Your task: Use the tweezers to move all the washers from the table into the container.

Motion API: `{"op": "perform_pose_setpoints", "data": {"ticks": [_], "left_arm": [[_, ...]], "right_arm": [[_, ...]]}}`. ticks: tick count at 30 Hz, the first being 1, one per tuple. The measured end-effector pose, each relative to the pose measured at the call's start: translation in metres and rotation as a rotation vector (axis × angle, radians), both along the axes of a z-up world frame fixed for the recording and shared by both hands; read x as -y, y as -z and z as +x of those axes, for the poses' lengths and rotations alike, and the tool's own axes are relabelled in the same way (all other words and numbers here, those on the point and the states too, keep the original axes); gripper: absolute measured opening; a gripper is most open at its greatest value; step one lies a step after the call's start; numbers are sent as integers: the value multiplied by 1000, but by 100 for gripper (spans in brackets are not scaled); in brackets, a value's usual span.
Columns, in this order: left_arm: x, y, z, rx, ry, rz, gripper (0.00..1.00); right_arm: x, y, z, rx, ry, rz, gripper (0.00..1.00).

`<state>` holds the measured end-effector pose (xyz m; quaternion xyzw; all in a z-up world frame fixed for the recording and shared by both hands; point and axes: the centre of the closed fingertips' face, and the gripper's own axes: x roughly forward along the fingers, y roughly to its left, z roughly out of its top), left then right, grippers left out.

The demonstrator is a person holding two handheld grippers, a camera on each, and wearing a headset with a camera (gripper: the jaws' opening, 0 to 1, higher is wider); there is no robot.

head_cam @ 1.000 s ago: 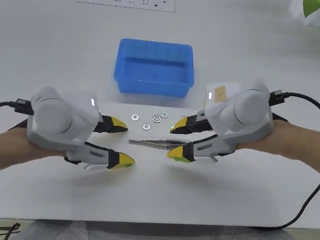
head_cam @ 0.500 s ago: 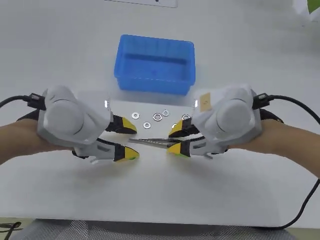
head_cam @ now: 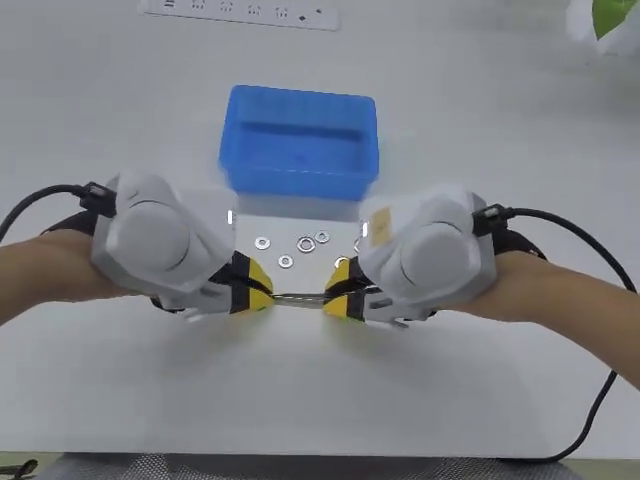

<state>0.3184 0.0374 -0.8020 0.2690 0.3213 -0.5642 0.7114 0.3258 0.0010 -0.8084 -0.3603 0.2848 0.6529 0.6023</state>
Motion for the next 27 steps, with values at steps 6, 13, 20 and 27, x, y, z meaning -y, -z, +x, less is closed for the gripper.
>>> {"op": "perform_pose_setpoints", "data": {"ticks": [6,13,20,27], "left_arm": [[-1,-5,-4,7,42,53,5],[-4,-25,-9,52,65,59,4],[-1,-42,-8,93,68,45,5],[14,-55,-4,122,72,32,5]], "right_arm": [[-2,0,-3,16,-4,27,8],[-7,-8,-7,25,15,103,7],[-9,-16,-9,56,12,168,8],[1,-23,-6,57,45,225,8]]}}
